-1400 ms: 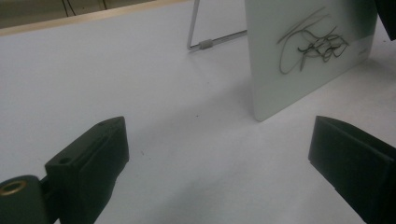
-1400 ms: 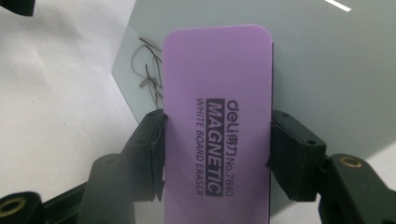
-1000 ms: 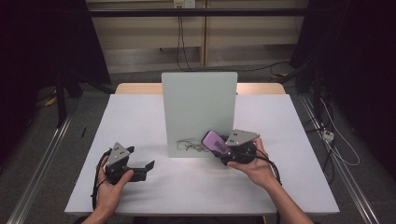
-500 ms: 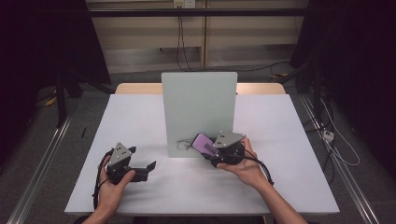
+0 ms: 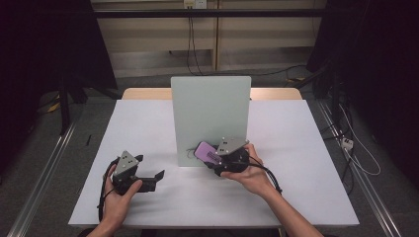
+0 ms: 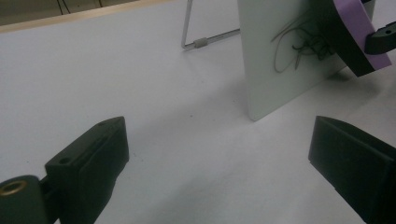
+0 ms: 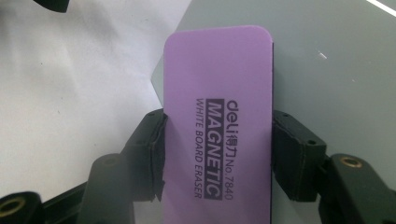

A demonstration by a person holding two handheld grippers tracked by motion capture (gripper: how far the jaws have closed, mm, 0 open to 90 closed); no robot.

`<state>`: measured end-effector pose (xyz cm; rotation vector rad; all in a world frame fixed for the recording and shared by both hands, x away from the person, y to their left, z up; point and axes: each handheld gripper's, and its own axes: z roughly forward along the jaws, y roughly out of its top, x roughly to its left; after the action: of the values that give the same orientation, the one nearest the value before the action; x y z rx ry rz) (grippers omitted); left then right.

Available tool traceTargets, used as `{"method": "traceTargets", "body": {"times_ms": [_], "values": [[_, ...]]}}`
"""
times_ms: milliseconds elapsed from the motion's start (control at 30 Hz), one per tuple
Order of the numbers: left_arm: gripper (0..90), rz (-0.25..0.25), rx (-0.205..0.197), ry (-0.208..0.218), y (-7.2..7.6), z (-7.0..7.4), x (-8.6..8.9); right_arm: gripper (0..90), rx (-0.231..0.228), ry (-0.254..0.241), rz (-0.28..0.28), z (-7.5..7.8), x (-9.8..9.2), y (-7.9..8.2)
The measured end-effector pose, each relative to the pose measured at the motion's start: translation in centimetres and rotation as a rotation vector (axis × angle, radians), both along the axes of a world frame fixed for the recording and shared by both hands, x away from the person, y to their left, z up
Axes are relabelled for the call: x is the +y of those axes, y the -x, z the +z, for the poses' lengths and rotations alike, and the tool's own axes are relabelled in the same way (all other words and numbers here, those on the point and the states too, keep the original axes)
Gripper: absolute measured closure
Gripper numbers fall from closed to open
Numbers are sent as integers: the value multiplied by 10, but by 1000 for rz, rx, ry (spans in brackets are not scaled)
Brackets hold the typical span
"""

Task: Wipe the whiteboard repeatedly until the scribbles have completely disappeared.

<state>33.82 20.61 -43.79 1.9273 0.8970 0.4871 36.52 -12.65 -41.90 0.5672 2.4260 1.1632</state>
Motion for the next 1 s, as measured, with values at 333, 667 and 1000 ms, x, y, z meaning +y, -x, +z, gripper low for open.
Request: {"method": "traceTargets", "body": {"times_ms": [333, 667, 1000], "values": [[51, -5, 1, 0, 0, 0, -1, 417, 10, -15, 26, -3, 20, -4], [51, 0, 2, 5, 0, 0, 1, 417, 18, -11, 49, -7, 35, -6], [51, 9, -3, 9, 1, 1, 3, 418, -9, -29, -13, 9, -3, -3]]}}
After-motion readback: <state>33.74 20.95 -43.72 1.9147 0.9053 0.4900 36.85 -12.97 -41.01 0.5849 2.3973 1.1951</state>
